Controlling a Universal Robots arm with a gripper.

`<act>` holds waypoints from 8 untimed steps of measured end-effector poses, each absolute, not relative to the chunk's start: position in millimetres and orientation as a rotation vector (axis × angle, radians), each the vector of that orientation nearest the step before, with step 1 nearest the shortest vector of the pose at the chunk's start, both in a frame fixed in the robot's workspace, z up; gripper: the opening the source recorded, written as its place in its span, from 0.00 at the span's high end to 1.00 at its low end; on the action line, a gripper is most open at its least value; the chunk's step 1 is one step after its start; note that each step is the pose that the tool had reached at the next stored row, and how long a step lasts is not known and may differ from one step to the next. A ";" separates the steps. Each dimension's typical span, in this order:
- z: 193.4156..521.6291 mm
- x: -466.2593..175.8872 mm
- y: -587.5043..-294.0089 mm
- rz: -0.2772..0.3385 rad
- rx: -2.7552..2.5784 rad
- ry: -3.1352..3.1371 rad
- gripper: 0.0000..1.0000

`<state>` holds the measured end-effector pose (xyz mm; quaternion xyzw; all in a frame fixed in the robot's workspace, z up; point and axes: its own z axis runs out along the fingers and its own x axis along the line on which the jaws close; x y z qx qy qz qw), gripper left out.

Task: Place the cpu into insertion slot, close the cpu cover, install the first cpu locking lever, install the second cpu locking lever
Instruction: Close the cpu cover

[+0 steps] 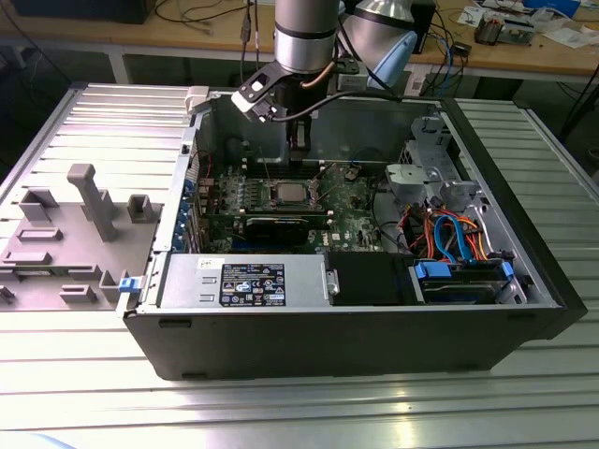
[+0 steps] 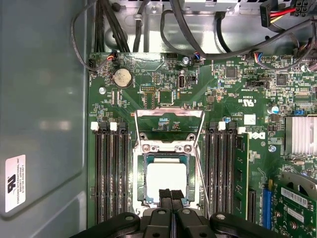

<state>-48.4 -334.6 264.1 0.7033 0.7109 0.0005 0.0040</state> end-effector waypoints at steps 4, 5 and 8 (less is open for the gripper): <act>266.7 -48.4 -334.6 0.002 2.204 2.228 0.89; 266.7 -48.4 -334.6 0.002 2.204 2.228 0.89; 267.6 -48.3 -334.6 0.002 2.204 2.228 0.89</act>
